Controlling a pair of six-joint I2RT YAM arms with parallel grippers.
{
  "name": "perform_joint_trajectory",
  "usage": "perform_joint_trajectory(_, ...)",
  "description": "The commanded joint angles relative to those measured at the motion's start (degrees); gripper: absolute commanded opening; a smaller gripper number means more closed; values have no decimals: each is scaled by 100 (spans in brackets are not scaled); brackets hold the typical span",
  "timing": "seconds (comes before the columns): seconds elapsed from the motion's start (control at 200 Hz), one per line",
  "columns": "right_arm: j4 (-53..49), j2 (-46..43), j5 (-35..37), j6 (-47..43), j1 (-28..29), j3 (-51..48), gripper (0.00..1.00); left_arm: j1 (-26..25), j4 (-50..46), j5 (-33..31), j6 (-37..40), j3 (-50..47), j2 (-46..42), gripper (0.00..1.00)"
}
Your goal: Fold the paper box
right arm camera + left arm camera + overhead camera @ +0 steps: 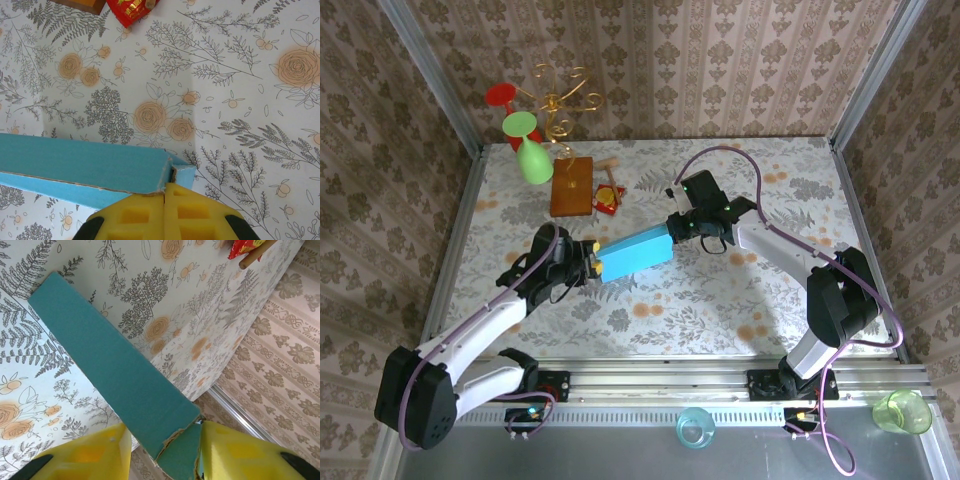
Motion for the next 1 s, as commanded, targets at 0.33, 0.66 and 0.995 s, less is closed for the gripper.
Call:
perform_joint_trajectory(0.33,-492,-128,-106,285,50,111,11,-62,-124,-103,-132,-237,-25,34)
perform_joint_trajectory(0.66,-603,-149,-374,863,-35,324,31,-65,-74,-103,-131,-276,0,35)
perform_joint_trajectory(0.995,-654,-401,-1025,2786,-453,313,51,-57,-38,-101,-121,-251,18,35)
